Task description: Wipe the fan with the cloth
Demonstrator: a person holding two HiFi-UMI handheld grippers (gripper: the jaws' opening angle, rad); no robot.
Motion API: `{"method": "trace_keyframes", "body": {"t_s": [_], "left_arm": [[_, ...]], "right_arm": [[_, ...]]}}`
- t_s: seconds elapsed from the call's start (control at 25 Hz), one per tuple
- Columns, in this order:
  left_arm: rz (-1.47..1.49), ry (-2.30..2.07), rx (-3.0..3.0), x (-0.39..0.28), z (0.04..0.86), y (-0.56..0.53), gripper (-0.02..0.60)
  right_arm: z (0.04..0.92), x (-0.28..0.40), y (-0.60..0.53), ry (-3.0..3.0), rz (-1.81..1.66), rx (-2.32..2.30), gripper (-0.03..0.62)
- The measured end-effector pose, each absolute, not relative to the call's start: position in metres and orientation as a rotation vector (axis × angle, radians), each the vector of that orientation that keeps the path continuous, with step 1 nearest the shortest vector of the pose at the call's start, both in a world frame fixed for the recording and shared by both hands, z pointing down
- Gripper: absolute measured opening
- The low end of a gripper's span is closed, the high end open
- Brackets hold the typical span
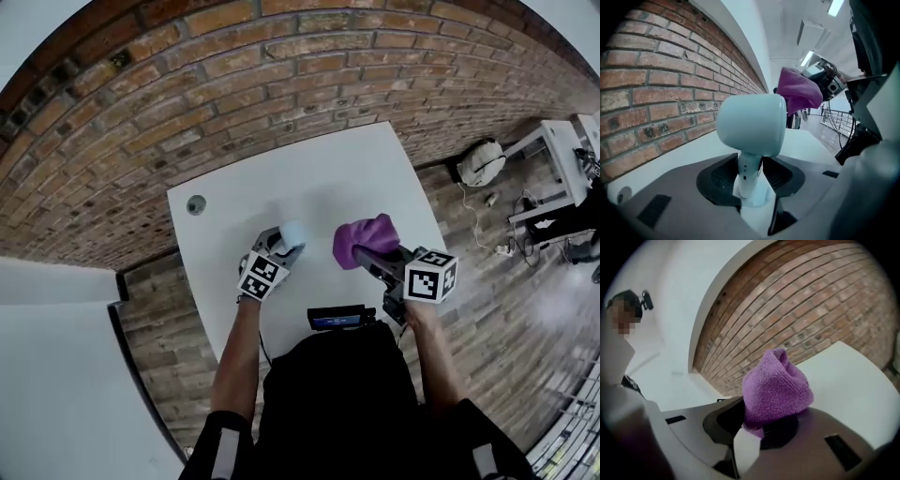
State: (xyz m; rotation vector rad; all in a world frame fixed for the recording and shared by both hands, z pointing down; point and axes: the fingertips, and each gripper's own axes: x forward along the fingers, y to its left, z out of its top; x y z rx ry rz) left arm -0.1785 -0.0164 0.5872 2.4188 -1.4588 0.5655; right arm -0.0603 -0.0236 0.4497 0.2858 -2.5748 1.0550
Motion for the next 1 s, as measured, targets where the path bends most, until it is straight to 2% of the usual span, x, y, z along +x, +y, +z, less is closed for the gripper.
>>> {"method": "trace_keyframes", "body": {"t_s": [0.2, 0.32, 0.4, 0.56, 0.8, 0.88, 1.0], "left_arm": [[0.563, -1.443, 2.391, -0.180, 0.586, -0.016, 0.175], [0.525, -1.420, 2.367, -0.177, 0.584, -0.014, 0.175], [0.515, -1.416, 2.364, -0.176, 0.584, -0.015, 0.175], [0.523, -1.415, 2.370, -0.177, 0.584, -0.015, 0.175], [0.511, -1.424, 2.367, -0.176, 0.584, -0.014, 0.175], [0.507, -1.424, 2.370, -0.176, 0.583, -0.015, 0.175], [0.501, -1.433, 2.366, -0.178, 0.583, -0.015, 0.176]], "right_arm": [[0.438, -0.163, -0.015, -2.613, 0.690, -0.006, 0.069], [0.459, -0.189, -0.010, -2.579, 0.528, -0.038, 0.069], [0.479, -0.186, -0.013, -2.574, 0.503, -0.003, 0.069], [0.512, -0.164, -0.032, -2.569, 0.670, 0.138, 0.069], [0.598, -0.120, -0.039, -2.292, 0.646, 0.308, 0.069], [0.585, -0.110, -0.055, -2.302, 0.591, 0.397, 0.069], [0.516, -0.126, -0.069, -2.502, 0.392, 0.411, 0.069]]}}
